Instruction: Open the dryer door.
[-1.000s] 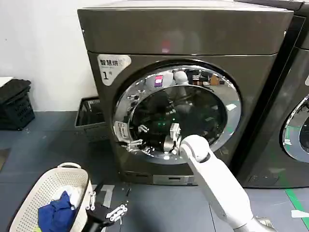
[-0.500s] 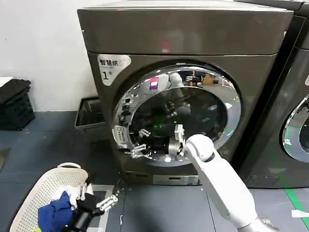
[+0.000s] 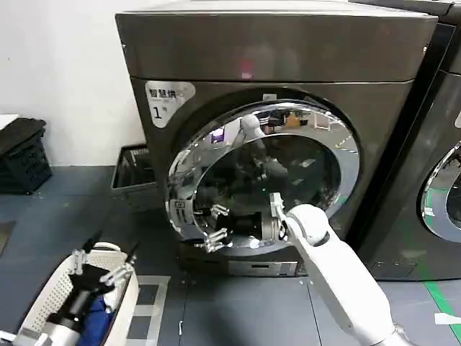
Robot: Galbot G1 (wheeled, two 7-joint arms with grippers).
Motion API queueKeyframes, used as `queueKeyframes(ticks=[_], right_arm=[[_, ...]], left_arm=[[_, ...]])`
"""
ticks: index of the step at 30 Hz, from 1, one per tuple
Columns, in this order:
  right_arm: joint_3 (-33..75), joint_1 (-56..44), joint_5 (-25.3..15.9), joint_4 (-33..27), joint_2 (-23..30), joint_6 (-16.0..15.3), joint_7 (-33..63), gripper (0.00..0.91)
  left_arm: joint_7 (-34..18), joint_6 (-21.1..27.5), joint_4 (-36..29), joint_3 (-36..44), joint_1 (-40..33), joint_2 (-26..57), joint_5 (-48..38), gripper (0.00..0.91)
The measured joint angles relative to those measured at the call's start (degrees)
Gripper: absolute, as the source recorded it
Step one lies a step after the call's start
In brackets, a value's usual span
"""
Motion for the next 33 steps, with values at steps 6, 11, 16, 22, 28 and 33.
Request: queueKeyframes(ticks=[6,11,16,22,28,33], right_arm=[[0.9,-1.2,0.0,0.9,-1.2,0.3,-5.1,0.907],[2.4,-2.6,-0.1,1.7,-2.2,0.6,-9.4,0.907],[4.3,-4.2,-0.3,2.5,-3.6,1.2,-12.4,0.907],[6.4,-6.6,0.2,3.5,-5.5,3.0,-12.7,0.907],[7.7,-8.9,1.0,4.8,-6.8,4.8,-12.8,0.907],[8.5,-10.7,0.9,6.0,-7.3,6.0,-12.8,0.907]], left_arm=[[-3.3,2.5,2.5,-1.9,-1.6,4.2,-6.3,0.907],[-5.7,2.4,4.8,-2.2,-3.7,8.1,-9.5,0.907],[-6.6,3.4,7.9,-1.0,-6.3,12.2,-13.0,0.907],[-6.4,4.7,12.1,2.1,-10.0,17.3,-19.4,0.907],[-3.4,5.6,17.8,6.6,-15.4,23.0,-26.8,0.907],[-0.6,5.0,23.0,11.0,-20.4,27.7,-31.1,0.907]])
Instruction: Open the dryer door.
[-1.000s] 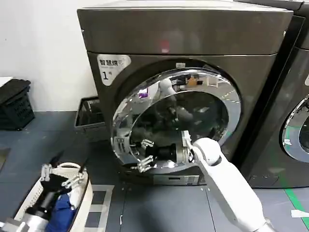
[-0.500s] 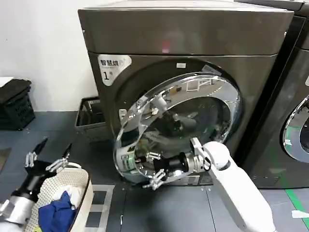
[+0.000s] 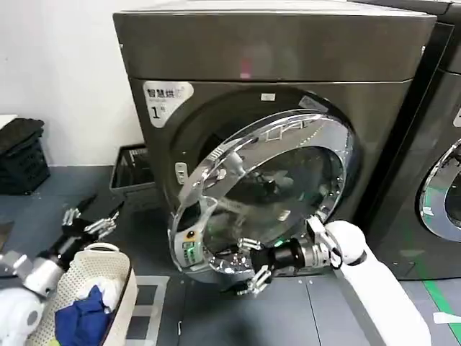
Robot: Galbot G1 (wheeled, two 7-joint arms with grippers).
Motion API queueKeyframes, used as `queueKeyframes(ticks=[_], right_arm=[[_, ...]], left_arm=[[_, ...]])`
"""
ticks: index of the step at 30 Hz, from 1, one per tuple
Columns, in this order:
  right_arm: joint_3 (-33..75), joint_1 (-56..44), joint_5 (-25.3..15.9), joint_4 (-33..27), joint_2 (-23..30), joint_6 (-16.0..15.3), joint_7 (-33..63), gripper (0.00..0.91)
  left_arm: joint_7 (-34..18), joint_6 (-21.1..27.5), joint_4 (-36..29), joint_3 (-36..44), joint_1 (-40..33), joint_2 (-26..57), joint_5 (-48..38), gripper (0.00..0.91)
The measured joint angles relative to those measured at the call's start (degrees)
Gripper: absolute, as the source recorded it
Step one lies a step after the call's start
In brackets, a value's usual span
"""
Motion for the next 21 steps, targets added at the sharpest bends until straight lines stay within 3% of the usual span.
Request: queueKeyframes(ticks=[12,21], right_arm=[[5.4,-6.5,-0.8,3.8,-1.7,1.7,0.1,0.907],[15.1,-12.5,-0.4,4.0,-3.3,2.1,0.4,0.907]], left_arm=[[8.2,-0.1,10.0,15.7,-15.4,6.7,-7.0,0.907],[14.4,1.4,12.7,25.7,-24.2,7.0,-10.6,0.907]])
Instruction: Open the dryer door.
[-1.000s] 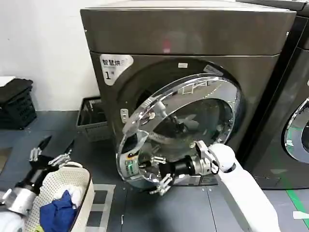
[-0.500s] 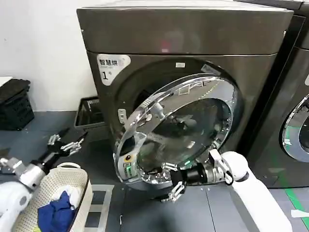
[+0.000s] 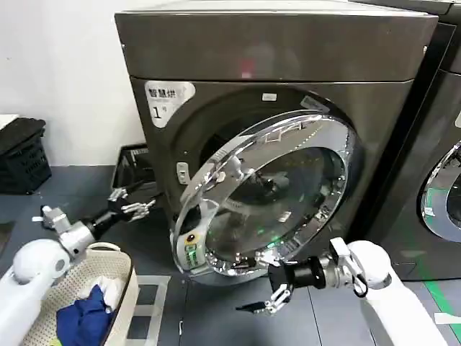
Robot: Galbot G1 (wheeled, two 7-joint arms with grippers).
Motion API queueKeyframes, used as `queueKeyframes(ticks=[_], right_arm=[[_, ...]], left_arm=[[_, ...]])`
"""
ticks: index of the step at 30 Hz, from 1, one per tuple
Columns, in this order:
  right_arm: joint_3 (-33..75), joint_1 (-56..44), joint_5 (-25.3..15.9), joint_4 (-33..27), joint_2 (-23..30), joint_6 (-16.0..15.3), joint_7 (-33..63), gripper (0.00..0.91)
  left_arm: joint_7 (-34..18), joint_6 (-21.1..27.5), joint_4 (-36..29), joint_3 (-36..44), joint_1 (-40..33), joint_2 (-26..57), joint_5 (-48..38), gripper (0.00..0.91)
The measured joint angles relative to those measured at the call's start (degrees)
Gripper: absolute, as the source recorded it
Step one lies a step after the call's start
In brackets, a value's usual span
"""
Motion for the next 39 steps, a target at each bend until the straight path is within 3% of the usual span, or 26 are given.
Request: queueKeyframes(ticks=[5,20,26,33,39], right_arm=[[6.1,-3.1,-0.7,-0.6,0.2,0.0,1.1,0.907],[25.1,-11.4,-5.9,-0.4,1.3,1.2,7.1,0.907],[33.5,-15.0,-9.0,1.5,2.5,-0.6,12.8,0.907],[41.5,-18.4,-6.9,3.6,4.3,-4.4,25.1,0.907],[48.1,-21.1,-7.2,5.8,6.1,-5.4,33.9,0.907]], left_arm=[[3.6,1.8,0.8,4.5,-3.6,0.7,-2.2,0.907],[9.8,1.2,4.7,19.0,-15.0,-1.4,-3.6,0.907],[11.5,1.3,5.7,23.0,-18.4,-2.5,-3.8,0.907],[13.3,1.3,6.8,25.8,-21.1,-4.3,-3.5,0.907],[16.1,1.6,6.4,28.2,-22.9,-5.6,-3.6,0.907]])
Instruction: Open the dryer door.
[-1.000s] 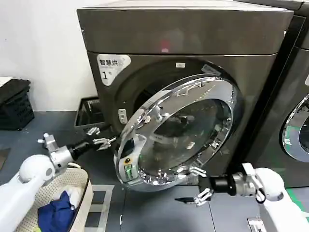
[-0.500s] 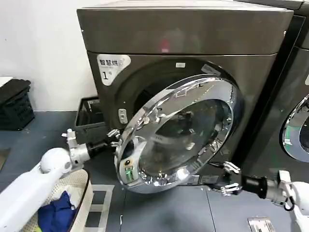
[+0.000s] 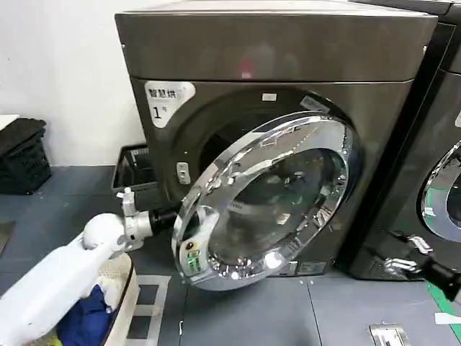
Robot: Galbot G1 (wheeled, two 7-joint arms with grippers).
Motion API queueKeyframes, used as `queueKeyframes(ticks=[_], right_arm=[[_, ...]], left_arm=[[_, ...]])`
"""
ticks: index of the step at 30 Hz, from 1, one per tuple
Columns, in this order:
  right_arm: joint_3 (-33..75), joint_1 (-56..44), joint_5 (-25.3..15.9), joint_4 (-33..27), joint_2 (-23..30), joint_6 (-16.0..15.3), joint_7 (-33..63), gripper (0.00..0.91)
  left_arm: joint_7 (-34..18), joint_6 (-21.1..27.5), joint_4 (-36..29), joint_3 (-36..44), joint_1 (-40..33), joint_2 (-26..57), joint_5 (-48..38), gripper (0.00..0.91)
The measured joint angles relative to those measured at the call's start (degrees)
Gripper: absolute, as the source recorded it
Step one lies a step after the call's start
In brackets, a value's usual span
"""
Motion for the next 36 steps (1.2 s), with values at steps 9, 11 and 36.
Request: queueKeyframes(ticks=[9,11,36], right_arm=[[9.2,-3.6,-0.1,2.7,1.8,-1.4,13.0,0.907],[11.3,-4.4,-0.1,2.7,1.8,-2.0,16.0,0.907],[40.5,-15.6,-2.7,1.9,0.2,-3.3,36.1,0.907]], left_arm=[[2.4,0.0,-0.1,5.7,-3.8,-1.8,-1.2,0.907],[2.4,0.0,-0.3,7.0,-4.6,-2.5,-1.2,0.907],[-2.0,-1.0,4.4,25.2,-17.2,-20.1,-2.2,0.907]])
